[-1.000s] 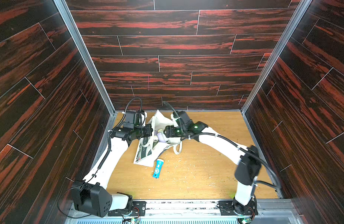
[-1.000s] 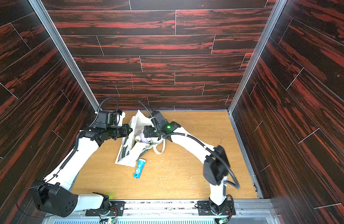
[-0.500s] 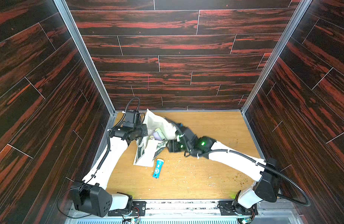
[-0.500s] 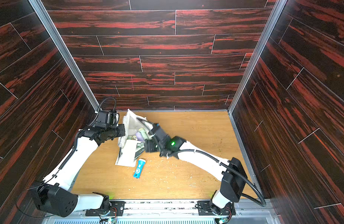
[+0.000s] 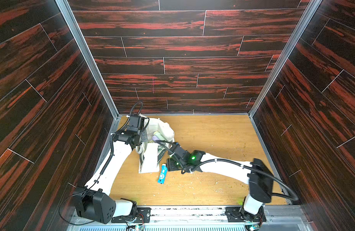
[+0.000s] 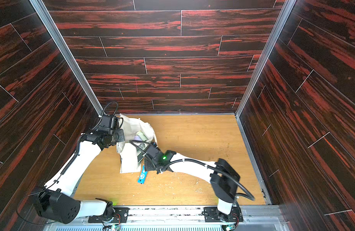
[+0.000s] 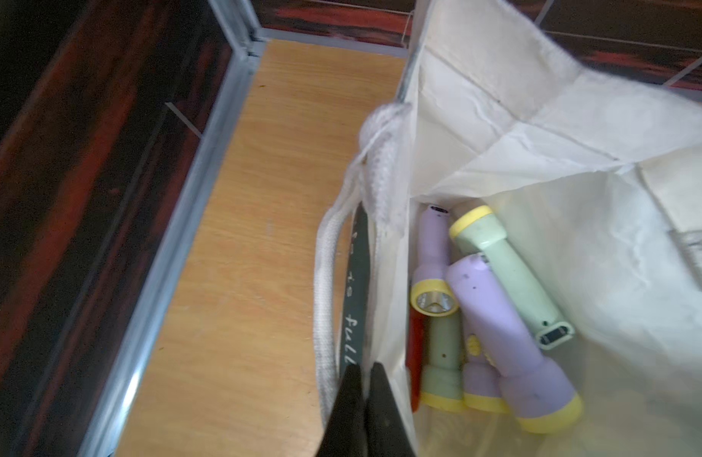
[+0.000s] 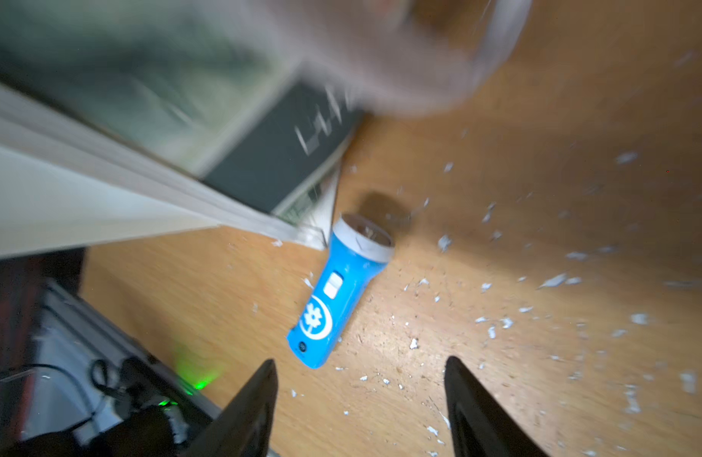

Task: Put the flashlights into the tote bags
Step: Place the flashlight in the canvas bag, then pick up the flashlight from the center of the board.

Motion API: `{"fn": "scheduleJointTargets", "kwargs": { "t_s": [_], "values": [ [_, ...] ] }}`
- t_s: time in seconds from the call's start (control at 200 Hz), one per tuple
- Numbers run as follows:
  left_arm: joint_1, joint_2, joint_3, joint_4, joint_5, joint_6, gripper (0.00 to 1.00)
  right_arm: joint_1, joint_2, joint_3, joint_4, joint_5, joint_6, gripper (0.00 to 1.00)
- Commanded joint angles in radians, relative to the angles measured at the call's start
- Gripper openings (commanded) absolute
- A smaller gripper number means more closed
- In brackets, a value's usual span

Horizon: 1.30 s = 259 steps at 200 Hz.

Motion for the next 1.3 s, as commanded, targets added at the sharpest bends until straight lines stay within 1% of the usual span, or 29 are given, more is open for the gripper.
{"fn": "scheduleJointTargets", "kwargs": {
  "t_s": [0.0, 0.205, 0.336, 0.571, 0.772, 0.912, 1.293],
  "values": [
    [0.020, -0.014, 0.031, -0.030, -0.115, -0.024, 0.00, 0.013, 0.058, 0.054, -0.019, -0.031, 0.024, 0.66],
    [0.045, -0.033, 0.026, -0.039, -0.162, -0.054, 0.00, 0.021, 0.185, 0.176, -0.096, -0.066, 0.013, 0.62],
    [0.057, -0.046, 0.019, -0.038, -0.161, -0.060, 0.00, 0.023, 0.260, 0.259, -0.181, -0.069, 0.011, 0.60],
    [0.066, -0.059, 0.013, -0.032, -0.150, -0.060, 0.00, 0.031, 0.360, 0.377, -0.317, -0.063, 0.006, 0.60],
    [0.066, -0.064, 0.001, -0.025, -0.130, -0.059, 0.00, 0.035, 0.437, 0.466, -0.407, -0.054, 0.006, 0.64],
    [0.066, -0.070, -0.004, -0.019, -0.126, -0.060, 0.00, 0.035, 0.470, 0.494, -0.429, -0.059, 0.002, 0.65],
    [0.066, -0.075, -0.007, -0.018, -0.120, -0.061, 0.00, 0.037, 0.538, 0.542, -0.458, -0.080, -0.010, 0.65]
  ]
}}
